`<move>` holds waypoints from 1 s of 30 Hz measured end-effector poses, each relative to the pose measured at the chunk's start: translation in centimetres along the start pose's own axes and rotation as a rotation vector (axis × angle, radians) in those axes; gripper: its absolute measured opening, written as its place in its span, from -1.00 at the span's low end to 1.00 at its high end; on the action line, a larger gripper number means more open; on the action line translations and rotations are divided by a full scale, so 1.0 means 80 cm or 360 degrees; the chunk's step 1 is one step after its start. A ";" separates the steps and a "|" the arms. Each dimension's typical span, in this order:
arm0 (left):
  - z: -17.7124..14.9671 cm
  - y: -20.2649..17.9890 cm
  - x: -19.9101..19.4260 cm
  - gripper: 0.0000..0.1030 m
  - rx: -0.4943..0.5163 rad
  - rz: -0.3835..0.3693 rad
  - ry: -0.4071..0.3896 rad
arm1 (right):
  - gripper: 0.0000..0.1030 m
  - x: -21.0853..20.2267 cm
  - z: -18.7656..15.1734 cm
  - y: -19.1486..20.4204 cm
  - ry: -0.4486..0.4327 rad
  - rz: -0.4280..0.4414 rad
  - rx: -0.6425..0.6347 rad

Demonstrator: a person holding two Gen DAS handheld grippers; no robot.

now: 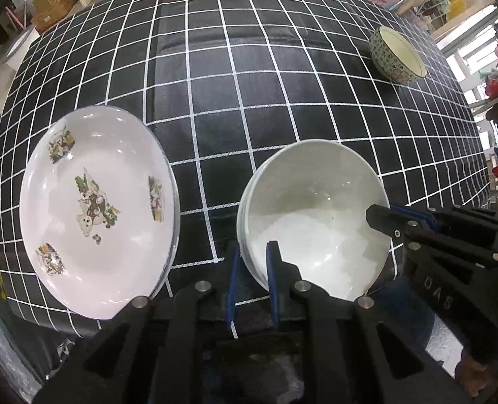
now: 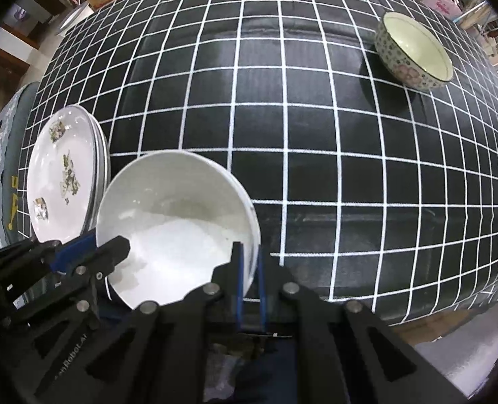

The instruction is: Organize plates and bowls

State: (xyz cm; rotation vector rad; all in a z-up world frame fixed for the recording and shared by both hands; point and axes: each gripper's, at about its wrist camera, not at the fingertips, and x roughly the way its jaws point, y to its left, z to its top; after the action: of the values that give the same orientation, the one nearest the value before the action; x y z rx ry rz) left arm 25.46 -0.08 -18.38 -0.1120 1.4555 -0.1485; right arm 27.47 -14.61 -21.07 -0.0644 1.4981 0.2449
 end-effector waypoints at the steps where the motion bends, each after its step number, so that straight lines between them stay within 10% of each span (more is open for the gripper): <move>1: 0.000 0.002 -0.002 -0.73 -0.0010 -0.0005 -0.0001 | -0.80 -0.002 0.002 -0.002 -0.0008 0.0006 0.0007; 9: 0.013 -0.002 -0.032 -0.73 -0.0018 -0.0061 -0.0076 | -0.72 -0.037 0.017 -0.021 -0.0097 0.0104 0.0033; 14: 0.038 -0.018 -0.053 -0.63 0.0000 -0.0114 -0.0133 | -0.28 -0.066 0.028 -0.047 -0.0195 0.0122 0.0037; 30: 0.163 -0.130 -0.065 -0.63 0.0164 -0.0237 -0.0221 | -0.25 -0.111 0.098 -0.189 -0.0358 0.0097 0.0335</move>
State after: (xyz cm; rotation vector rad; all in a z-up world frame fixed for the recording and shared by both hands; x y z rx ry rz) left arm 37.48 -9.67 -10.08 -0.1441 1.2983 -0.3308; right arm 37.67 -28.94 -13.33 0.1727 1.2950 0.1373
